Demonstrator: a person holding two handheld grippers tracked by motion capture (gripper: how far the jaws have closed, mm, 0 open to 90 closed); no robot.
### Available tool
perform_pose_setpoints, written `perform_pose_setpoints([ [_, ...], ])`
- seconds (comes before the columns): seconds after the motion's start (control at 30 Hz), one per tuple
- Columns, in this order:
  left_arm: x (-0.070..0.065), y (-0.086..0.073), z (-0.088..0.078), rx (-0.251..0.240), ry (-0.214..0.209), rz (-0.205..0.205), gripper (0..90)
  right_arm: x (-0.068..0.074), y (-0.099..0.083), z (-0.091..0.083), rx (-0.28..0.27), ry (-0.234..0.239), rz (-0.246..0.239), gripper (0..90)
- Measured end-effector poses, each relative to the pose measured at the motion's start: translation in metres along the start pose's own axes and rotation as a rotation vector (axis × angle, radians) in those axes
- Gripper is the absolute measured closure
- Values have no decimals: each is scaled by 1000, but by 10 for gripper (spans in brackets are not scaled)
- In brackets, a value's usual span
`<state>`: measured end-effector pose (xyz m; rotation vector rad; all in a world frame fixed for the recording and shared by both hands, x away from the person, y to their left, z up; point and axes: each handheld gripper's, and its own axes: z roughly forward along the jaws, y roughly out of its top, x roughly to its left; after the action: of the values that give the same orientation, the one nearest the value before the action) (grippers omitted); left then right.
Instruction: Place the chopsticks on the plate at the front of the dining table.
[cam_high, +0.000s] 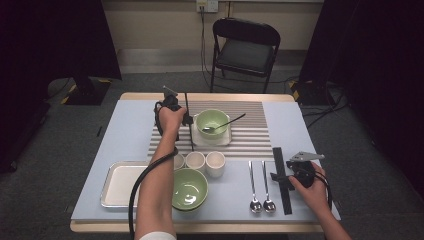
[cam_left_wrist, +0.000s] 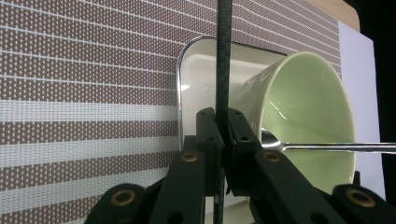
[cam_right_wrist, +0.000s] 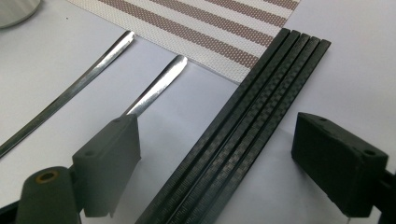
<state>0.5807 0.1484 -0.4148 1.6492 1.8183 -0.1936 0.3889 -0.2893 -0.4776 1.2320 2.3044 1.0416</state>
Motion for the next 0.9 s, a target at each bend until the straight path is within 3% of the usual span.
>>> perform_pose_setpoints([
  [0.1,-1,0,2,-10,0,-8,861,0,0,0,2,1,5,144],
  [0.17,0,0,2,-1,-5,10,861,0,0,0,2,1,5,145],
  [0.4,0,-1,5,-22,-6,-14,861,0,0,0,-1,-2,0,144],
  [0.8,0,-3,11,-28,0,4,861,0,0,0,0,-2,1,145],
  [0.9,-1,-4,12,-54,6,-3,860,1,0,0,1,-4,-1,145],
])
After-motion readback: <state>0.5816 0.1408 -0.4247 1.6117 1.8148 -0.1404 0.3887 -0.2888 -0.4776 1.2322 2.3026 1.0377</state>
